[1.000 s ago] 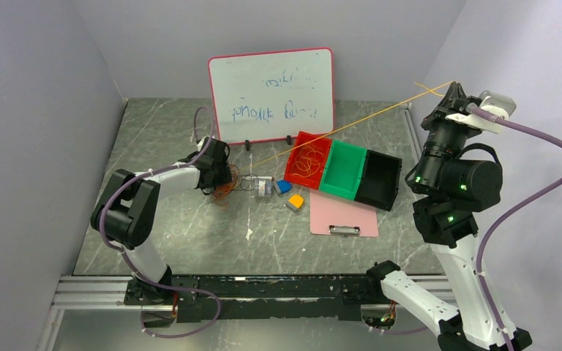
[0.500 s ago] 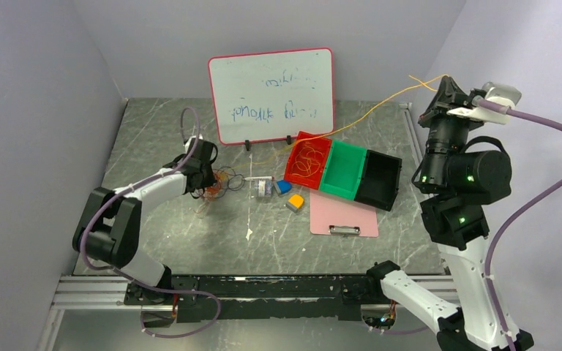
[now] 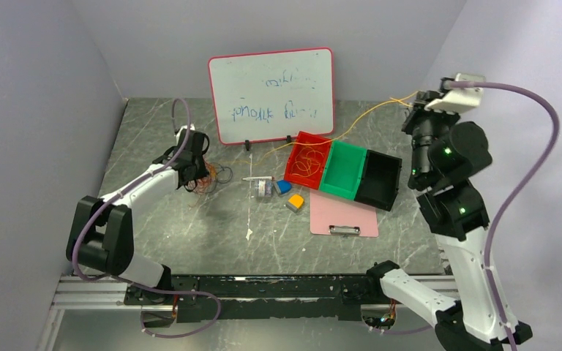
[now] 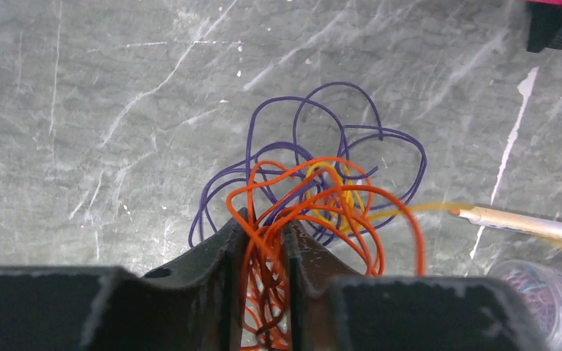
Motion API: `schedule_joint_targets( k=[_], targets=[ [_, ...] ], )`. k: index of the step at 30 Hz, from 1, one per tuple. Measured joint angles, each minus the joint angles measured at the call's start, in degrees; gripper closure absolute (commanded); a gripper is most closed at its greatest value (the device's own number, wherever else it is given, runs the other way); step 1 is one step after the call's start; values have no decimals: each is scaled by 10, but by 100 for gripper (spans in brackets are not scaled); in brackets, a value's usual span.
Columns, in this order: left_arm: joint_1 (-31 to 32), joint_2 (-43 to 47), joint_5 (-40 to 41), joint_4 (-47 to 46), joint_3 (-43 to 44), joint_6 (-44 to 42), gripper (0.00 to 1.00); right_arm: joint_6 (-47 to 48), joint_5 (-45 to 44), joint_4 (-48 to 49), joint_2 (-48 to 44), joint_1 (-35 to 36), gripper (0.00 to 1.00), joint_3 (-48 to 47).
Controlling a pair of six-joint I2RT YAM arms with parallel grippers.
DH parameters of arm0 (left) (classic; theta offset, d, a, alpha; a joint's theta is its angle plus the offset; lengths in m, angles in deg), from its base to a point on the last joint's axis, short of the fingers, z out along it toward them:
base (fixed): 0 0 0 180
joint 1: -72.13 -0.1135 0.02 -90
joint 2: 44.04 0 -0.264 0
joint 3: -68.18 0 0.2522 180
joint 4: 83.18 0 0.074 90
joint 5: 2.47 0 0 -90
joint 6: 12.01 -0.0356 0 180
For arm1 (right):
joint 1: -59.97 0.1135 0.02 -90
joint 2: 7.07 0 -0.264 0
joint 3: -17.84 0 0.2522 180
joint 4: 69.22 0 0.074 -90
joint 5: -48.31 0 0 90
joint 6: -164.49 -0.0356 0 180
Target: Untangle the cables
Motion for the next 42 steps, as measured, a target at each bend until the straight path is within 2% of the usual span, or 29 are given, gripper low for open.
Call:
schedule_joint_targets(
  k=[3,6,12,16,21,25,33,42],
  targets=[
    [-7,-11,-3,4,0,2,55,3,-25,5,-21,0,100,-5],
    [-14,-30,-7,4,-1,12,47,14,-59,24,-37,0,100,-10],
    [-19,-71,-19,-2,-26,39,45,63,-120,78,-51,0,100,-11],
    [-19,-89,-22,-10,-39,49,53,97,-138,114,-61,0,100,-12],
    [-21,-96,-25,-32,-40,54,77,126,-145,150,-78,0,100,-17],
    [-21,-103,-26,-52,-39,57,91,146,-148,175,-86,0,100,-20],
    [-31,-109,-30,-73,-39,68,93,205,-156,237,-90,0,100,-20],
    [-73,-123,-36,-87,-27,87,93,264,-188,318,-106,0,100,-8]
  ],
)
